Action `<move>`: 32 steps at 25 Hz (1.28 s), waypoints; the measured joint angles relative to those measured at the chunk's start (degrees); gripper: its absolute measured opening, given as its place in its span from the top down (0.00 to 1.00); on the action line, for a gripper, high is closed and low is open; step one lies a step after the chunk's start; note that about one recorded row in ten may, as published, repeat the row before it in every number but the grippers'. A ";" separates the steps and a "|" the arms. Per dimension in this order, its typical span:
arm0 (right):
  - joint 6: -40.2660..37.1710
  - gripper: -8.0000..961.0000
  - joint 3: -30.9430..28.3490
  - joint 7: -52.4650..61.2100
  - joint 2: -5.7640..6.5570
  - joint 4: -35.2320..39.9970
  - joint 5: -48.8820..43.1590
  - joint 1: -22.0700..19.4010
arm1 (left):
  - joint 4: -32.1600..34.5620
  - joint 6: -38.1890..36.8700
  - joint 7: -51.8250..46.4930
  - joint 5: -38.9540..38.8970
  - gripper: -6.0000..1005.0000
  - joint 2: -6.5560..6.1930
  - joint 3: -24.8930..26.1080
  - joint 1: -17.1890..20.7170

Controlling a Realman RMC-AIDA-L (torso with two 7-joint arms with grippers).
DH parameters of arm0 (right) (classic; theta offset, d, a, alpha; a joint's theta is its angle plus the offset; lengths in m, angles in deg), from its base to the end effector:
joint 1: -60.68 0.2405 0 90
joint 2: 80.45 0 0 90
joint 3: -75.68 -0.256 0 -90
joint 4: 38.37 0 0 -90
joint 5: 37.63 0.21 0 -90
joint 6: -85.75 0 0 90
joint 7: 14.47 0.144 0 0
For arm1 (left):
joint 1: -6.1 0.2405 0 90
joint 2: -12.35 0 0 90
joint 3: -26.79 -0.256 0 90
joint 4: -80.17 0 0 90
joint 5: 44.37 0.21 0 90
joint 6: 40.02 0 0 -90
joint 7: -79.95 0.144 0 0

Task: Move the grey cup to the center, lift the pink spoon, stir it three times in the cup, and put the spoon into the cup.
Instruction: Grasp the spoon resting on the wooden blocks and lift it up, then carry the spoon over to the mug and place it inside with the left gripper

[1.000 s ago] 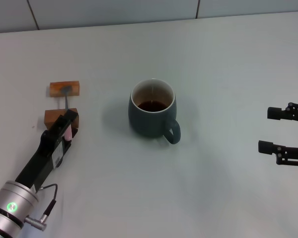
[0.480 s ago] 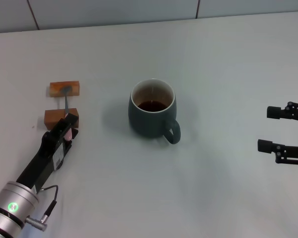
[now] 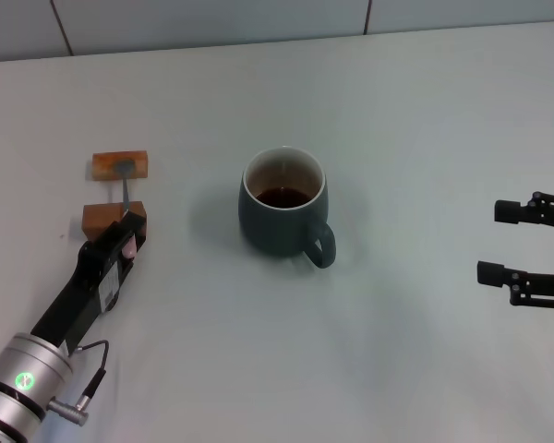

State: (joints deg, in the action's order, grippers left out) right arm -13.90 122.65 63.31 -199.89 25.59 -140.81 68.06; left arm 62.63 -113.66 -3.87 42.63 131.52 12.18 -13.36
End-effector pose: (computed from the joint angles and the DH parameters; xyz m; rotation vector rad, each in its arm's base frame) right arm 0.2918 0.2455 0.0631 -2.6487 0.4156 0.6424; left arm -0.3240 0.2377 -0.0902 -1.2546 -1.9683 -1.4688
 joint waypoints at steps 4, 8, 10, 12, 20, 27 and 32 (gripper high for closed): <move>0.00 0.17 0.06 0.00 -0.01 -0.04 0.00 0.00 | -0.03 0.00 -0.01 0.00 0.64 0.00 0.01 -0.05; 0.00 0.17 0.05 0.00 -0.01 -0.08 0.00 0.00 | -0.18 0.00 -0.10 -0.12 0.68 0.00 0.02 0.04; 0.00 0.17 0.05 0.00 0.00 -0.08 0.00 -0.01 | -0.22 0.00 -0.11 -0.24 0.70 0.00 0.02 0.09; 0.00 0.17 0.04 0.00 0.00 -0.08 0.00 -0.01 | -0.22 -0.01 -0.11 -0.28 0.70 0.00 0.02 0.10; -0.01 0.17 0.04 -0.01 0.00 -0.06 0.00 0.06 | 0.00 -0.13 0.05 -0.24 0.75 0.00 1.24 0.72; -0.05 0.17 0.05 -0.20 -0.07 -0.27 0.01 -0.11 | 3.37 -4.00 1.31 0.15 0.84 -0.18 1.25 1.40; -0.08 0.17 0.05 -0.35 -0.05 -0.63 0.01 -0.21 | 7.13 -5.99 1.46 3.76 0.86 -0.38 1.01 0.81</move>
State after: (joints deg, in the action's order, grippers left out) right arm -13.98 122.70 62.96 -199.94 24.96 -140.81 67.86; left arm 69.76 -119.65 -2.42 46.38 131.15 13.18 -12.55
